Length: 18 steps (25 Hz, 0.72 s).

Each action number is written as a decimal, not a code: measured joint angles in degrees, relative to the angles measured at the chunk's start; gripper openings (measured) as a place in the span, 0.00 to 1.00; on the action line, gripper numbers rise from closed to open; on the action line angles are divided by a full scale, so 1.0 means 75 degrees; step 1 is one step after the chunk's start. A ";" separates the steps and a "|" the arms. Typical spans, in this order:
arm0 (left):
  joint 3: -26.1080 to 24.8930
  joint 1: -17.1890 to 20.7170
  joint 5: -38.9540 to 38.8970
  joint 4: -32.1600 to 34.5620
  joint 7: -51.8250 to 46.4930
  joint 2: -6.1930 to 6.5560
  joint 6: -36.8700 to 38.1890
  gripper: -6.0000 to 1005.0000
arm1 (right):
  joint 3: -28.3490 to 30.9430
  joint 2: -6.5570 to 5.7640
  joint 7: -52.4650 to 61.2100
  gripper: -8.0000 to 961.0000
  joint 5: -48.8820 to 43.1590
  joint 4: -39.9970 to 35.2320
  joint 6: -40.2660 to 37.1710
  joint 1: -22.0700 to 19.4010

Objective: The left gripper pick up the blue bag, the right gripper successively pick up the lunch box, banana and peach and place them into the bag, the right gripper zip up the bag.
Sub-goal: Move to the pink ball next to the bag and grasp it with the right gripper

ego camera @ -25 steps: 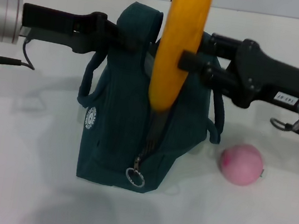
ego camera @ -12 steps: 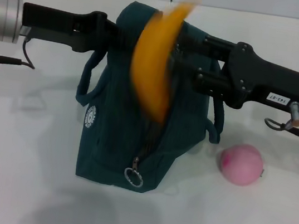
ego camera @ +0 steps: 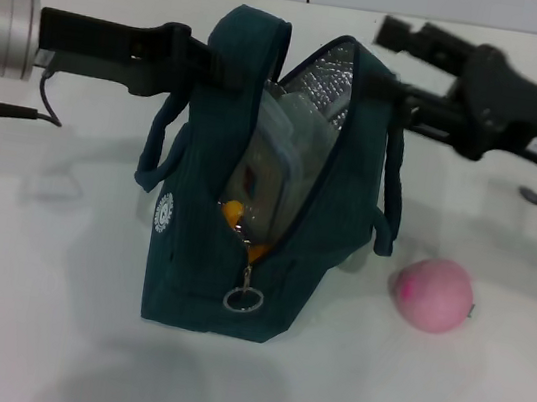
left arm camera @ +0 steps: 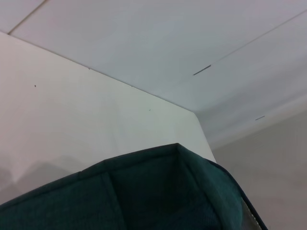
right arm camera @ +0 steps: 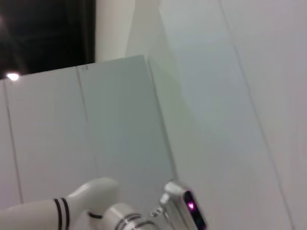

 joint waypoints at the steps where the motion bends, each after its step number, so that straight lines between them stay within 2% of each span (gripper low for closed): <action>1: -0.0001 0.0001 0.0000 0.0000 0.0001 0.0000 0.0000 0.05 | 0.0187 -0.0184 0.0115 0.74 -0.0168 -0.0328 0.0019 -0.0186; 2: -0.0003 0.0002 0.0000 0.0000 0.0002 0.0000 0.0001 0.05 | 0.0218 -0.0236 0.0167 0.74 -0.0213 -0.0400 0.0034 -0.0220; 8: -0.0012 0.0028 0.0000 0.0000 -0.0003 0.0005 0.0001 0.05 | 0.0277 -0.1057 0.1737 0.74 -0.1557 -0.1869 0.0192 -0.0516; 11: -0.0012 0.0085 -0.0003 0.0000 0.0005 -0.0009 0.0008 0.05 | 0.0535 -0.1255 0.2865 0.73 -0.3045 -0.2930 0.0076 -0.0529; 15: -0.0011 0.0094 -0.0015 -0.0007 0.0012 -0.0028 0.0012 0.05 | 0.0924 -0.1186 0.4279 0.73 -0.5397 -0.4258 -0.0413 -0.0291; 16: -0.0010 0.0087 -0.0016 -0.0008 0.0013 -0.0032 0.0014 0.05 | 0.0922 -0.1131 0.4579 0.73 -0.5904 -0.4515 -0.0479 -0.0217; 18: -0.0010 0.0062 -0.0017 -0.0011 0.0014 -0.0031 0.0016 0.05 | 0.0895 -0.0909 0.5356 0.73 -0.7269 -0.5054 -0.0648 0.0007</action>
